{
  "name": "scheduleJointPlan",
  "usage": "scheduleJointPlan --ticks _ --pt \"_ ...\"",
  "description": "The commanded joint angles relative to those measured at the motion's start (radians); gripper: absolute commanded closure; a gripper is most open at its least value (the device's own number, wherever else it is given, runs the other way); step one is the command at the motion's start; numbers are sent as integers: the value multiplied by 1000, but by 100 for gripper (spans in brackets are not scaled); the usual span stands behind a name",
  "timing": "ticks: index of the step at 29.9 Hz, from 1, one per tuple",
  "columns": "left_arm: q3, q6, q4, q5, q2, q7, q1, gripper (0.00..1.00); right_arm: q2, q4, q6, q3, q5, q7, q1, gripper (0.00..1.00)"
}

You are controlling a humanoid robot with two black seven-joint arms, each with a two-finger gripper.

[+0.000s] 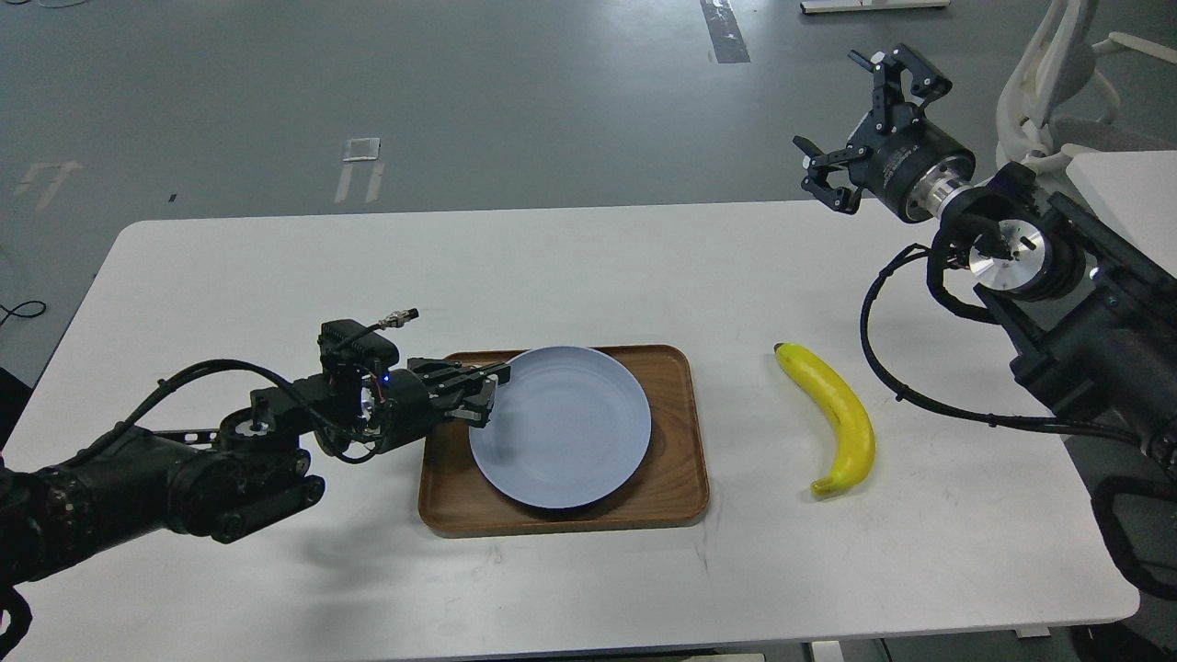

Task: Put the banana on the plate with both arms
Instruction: 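Release the plate and raise the left gripper away from the tray, then lower the right gripper onto the yellow banana and lift it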

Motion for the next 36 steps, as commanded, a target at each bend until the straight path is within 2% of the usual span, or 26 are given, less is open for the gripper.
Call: scheduleJointPlan --ticks 1,4,8,14,16,17,18,20,21,22,24,26,30,32,36 --pt "-7 6 -15 -30 1 -3 -13 7 0 0 -1 -4 0 0 -3 1" --pt "-24 9 -56 -147 7 -5 -27 2 -1 0 -1 -5 0 0 -3 0" --pt "-96 7 -147 -302 30 -6 -68 2 -3 0 0 -8 0 0 -5 0" --pt "-306 -30 -161 -598 52 1 -110 2 -23 17 8 -48 -6 0 -8 1" --pt "-471 -118 -153 -854 64 20 -101 2 -73 55 11 -128 -14 2 -5 1" --pt "-505 -152 -148 -923 71 30 -101 2 -87 66 12 -151 -21 2 -2 1" --pt "-557 -242 -132 -1052 102 72 -99 2 -115 87 14 -195 -52 2 2 1" --pt "-596 -351 -113 -1172 127 133 -98 2 -144 118 16 -238 -107 3 3 1" --pt "-626 -434 -99 -1273 136 194 -92 2 -174 153 17 -276 -192 11 3 1" --pt "-654 -479 -89 -1336 144 245 -76 2 -210 184 17 -312 -307 27 5 2" --pt "-700 -507 -84 -1381 150 297 -52 2 -254 230 17 -370 -522 63 8 3" --pt "-728 -519 -84 -1384 157 314 -33 2 -279 262 17 -412 -689 89 9 3" --pt "-800 -617 -86 -1390 159 319 39 2 -349 319 3 -572 -1191 173 5 6" --pt "-805 -617 -84 -1387 157 313 53 2 -356 318 -20 -649 -1343 192 5 7" --pt "-805 -617 -84 -1384 159 308 66 2 -356 314 -122 -775 -1479 195 8 7"
